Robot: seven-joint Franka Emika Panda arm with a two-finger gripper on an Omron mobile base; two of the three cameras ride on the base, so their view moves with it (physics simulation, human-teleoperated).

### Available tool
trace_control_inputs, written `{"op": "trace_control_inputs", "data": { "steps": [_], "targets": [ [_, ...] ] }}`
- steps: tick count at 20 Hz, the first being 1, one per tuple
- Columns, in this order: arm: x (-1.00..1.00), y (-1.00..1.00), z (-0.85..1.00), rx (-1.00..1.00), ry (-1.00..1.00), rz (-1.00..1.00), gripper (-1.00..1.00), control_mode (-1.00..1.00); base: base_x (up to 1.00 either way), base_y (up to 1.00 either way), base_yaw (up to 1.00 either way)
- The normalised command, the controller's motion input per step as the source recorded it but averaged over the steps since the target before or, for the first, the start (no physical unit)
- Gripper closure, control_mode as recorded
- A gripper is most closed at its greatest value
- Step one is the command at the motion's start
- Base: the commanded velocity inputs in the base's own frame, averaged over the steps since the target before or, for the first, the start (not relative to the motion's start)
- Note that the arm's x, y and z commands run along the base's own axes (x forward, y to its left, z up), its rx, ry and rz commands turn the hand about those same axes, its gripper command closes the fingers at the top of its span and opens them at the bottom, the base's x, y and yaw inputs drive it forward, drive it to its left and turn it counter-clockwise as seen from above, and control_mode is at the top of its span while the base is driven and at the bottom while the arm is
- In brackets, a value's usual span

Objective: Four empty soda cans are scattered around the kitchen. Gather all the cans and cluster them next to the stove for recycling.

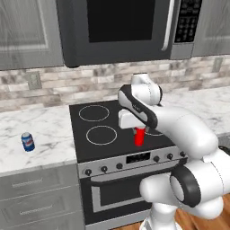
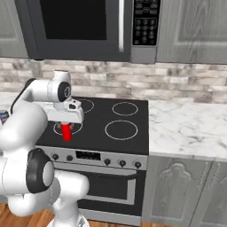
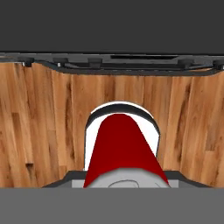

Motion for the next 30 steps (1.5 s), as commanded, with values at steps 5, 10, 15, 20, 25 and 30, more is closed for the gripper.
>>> {"op": "trace_control_inputs", "data": {
  "steps": [5, 10, 15, 20, 25, 30],
  "targets": [
    [0.0, 0.0, 0.0, 0.0, 0.0, 0.0, 1.0, 1.0, 0.26, 0.71, 0.09],
    [0.0, 0.0, 0.0, 0.0, 0.0, 0.0, 1.0, 1.0, 0.38, 0.59, 0.02],
    [0.0, 0.0, 0.0, 0.0, 0.0, 0.0, 1.0, 1.0, 0.44, 0.42, 0.0],
    [0.0, 0.0, 0.0, 0.0, 0.0, 0.0, 1.0, 1.0, 0.38, 0.37, 0.0],
    [0.0, 0.0, 0.0, 0.0, 0.0, 0.0, 1.0, 1.0, 0.2, 0.42, 0.0],
    [0.0, 0.0, 0.0, 0.0, 0.0, 0.0, 1.0, 1.0, 0.29, 0.4, 0.0]
  ]
}}
